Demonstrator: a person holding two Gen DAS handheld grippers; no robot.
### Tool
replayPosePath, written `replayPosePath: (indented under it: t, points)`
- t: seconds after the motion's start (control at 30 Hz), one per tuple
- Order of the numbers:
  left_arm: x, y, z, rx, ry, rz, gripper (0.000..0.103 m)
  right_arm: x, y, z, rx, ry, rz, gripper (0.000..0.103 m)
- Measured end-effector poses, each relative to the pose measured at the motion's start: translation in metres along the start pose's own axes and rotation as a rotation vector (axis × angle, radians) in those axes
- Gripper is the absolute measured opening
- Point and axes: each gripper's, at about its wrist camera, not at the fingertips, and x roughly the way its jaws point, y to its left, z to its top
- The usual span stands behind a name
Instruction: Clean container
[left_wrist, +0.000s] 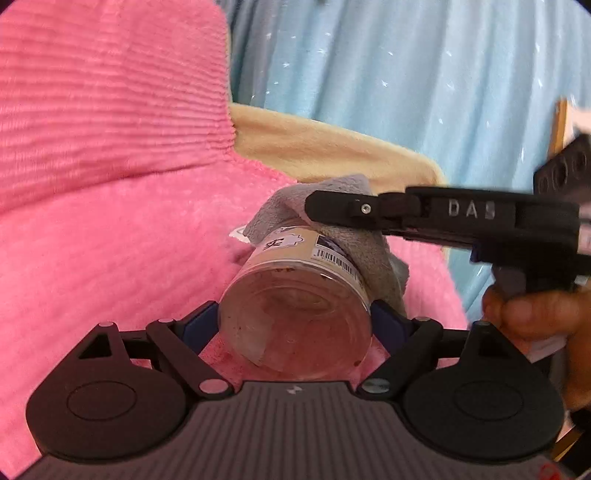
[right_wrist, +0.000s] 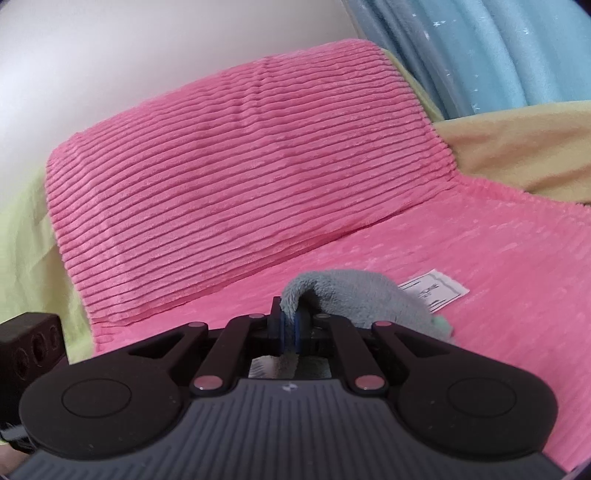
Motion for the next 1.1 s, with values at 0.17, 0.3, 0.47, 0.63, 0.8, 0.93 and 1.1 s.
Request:
replayPosePath:
  t: [0.17,0.3,0.47,0.63,0.8,0.93,1.1]
  points:
    - [-0.001,-0.022,-0.004,0.195,-0.004,0.099,0.087,0.006,0.007,-0.001,-0.011,0.031,0.08,0.004]
    - [0.001,-0.042,-0.01,0.354,-0.008,0.165,0.087,0.011,0.014,-0.003,-0.035,0.05,0.106,0.004]
    - [0.005,-0.057,-0.016,0.473,-0.012,0.2,0.087,0.011,0.008,0.0,-0.054,0.02,0.025,0.003]
    - [0.005,-0.055,-0.014,0.45,-0.003,0.178,0.087,0.01,0.0,0.002,-0.036,0.003,-0.009,0.003]
    - [0.0,-0.032,-0.005,0.25,-0.002,0.09,0.089,0.009,-0.007,0.004,-0.017,-0.015,-0.043,0.003]
    - [-0.002,-0.008,0.0,0.039,-0.01,0.005,0.089,0.008,-0.011,0.005,-0.005,-0.025,-0.065,0.003]
    - [0.002,0.005,0.0,-0.047,0.013,-0.035,0.087,0.006,-0.007,0.005,-0.005,-0.021,-0.07,0.003]
